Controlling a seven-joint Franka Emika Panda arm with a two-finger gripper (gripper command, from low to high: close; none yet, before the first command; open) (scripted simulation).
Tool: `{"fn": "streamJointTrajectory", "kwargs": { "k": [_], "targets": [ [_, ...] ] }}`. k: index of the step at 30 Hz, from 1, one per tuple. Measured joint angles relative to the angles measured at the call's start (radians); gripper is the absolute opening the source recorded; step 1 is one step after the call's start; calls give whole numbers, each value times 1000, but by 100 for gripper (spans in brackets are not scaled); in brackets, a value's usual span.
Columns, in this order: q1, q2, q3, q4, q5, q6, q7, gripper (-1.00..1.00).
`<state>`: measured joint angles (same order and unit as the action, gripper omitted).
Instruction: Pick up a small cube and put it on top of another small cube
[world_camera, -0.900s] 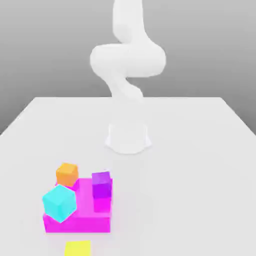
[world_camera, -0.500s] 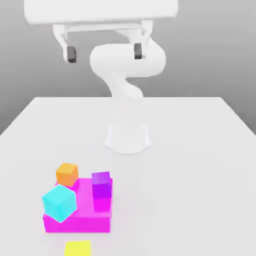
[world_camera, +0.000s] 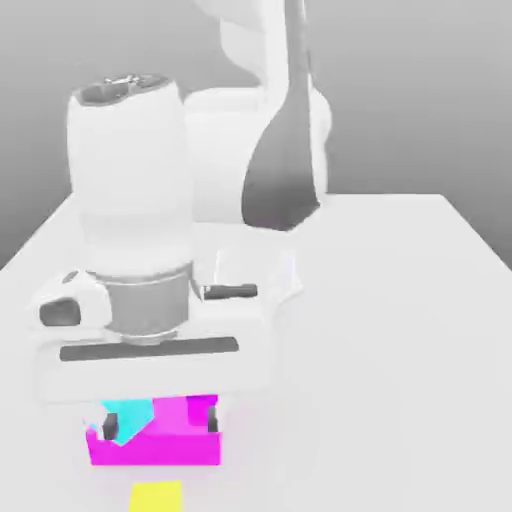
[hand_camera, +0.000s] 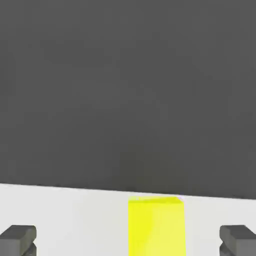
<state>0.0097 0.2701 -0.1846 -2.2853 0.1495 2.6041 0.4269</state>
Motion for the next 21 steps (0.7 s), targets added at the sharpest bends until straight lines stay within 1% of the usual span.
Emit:
{"fn": "streamJointTrajectory", "kwargs": {
  "k": [2,6,7,14,18,19,21],
  "targets": [
    [-9,70,-3,2,-6,26,-12,0],
    [-43,214,34,28,25,129,-41,0],
    [-50,238,42,32,32,148,-46,-100],
    [-50,238,43,32,31,146,-46,-100],
    [-28,118,14,9,-12,51,-16,-100],
    [-21,103,10,13,-22,37,-13,-100],
    [-24,50,-2,-16,-25,16,-4,-100]
  ]
}}
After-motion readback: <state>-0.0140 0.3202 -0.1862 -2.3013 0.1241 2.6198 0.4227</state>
